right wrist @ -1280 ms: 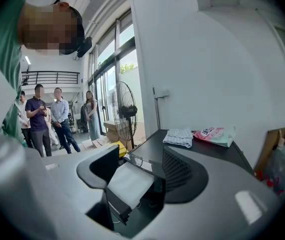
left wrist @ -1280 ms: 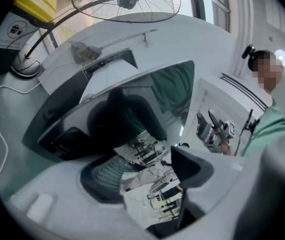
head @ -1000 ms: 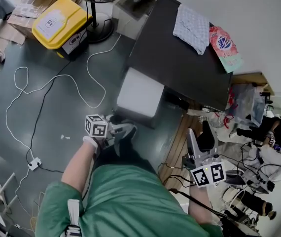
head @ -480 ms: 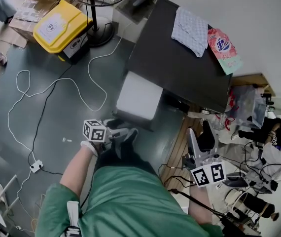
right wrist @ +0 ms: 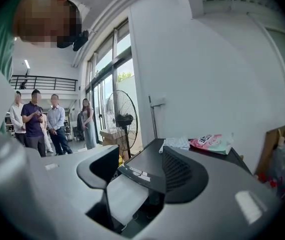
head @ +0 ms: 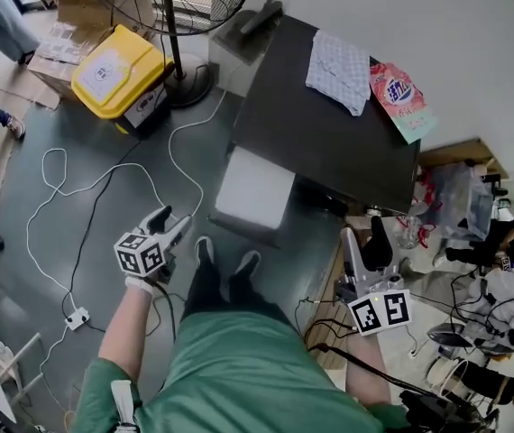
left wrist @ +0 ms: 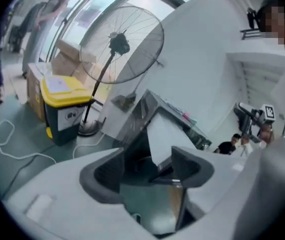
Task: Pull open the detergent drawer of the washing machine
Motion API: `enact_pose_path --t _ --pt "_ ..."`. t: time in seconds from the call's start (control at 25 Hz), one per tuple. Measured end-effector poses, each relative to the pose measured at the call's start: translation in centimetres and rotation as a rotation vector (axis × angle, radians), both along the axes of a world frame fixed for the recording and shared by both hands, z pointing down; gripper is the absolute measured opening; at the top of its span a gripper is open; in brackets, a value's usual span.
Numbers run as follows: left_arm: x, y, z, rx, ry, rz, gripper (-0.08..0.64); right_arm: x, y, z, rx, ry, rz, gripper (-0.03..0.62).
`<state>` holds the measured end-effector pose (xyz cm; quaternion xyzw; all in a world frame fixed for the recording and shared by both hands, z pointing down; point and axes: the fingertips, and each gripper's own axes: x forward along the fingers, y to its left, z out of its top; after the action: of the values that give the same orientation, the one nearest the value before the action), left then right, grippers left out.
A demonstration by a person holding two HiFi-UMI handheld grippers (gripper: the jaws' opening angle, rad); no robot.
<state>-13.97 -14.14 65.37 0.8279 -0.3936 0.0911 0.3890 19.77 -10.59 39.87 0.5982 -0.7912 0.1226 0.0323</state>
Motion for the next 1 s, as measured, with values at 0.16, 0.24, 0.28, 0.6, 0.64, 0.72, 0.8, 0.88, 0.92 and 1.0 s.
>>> enact_pose_path --t 0.16,0.24,0.28,0.6,0.64,0.72,0.8,0.88,0.92,1.0 --pt "0.7 -2.3 -6.8 0.179 -0.142 -0.032 0.293 0.2 -0.3 -1.5 0.039 0.055 0.012 0.272" --pt "1.4 -3.4 -10.6 0.273 -0.2 -0.036 0.291 0.3 -0.5 -2.4 0.066 0.084 0.022 0.27" --pt "1.8 -3.8 -12.7 0.321 -0.22 -0.039 0.291 0.3 -0.5 -2.9 0.078 0.094 0.03 0.272" --pt "5.0 -5.7 -27.4 0.585 -0.266 -0.102 0.342 2.4 -0.3 -6.0 0.109 0.116 0.128 0.27" --pt "5.5 -5.7 -28.6 0.603 -0.27 -0.105 0.342 2.5 -0.2 -6.4 0.113 0.116 0.135 0.27" --pt "6.4 -5.5 -30.8 0.643 -0.271 -0.115 0.339 2.8 0.0 -7.1 0.128 0.109 0.146 0.27" --pt "7.1 -5.2 -32.6 0.68 -0.265 -0.121 0.333 3.0 0.1 -7.7 0.146 0.108 0.15 0.252" --pt "7.7 -4.7 -34.2 0.711 -0.254 -0.123 0.325 3.0 0.4 -8.3 0.161 0.106 0.155 0.244" --pt "7.9 -4.4 -34.9 0.726 -0.252 -0.123 0.322 3.1 0.6 -8.7 0.167 0.105 0.158 0.244" --pt "8.3 -3.6 -36.2 0.76 -0.256 -0.125 0.311 3.1 1.1 -9.4 0.182 0.105 0.162 0.244"
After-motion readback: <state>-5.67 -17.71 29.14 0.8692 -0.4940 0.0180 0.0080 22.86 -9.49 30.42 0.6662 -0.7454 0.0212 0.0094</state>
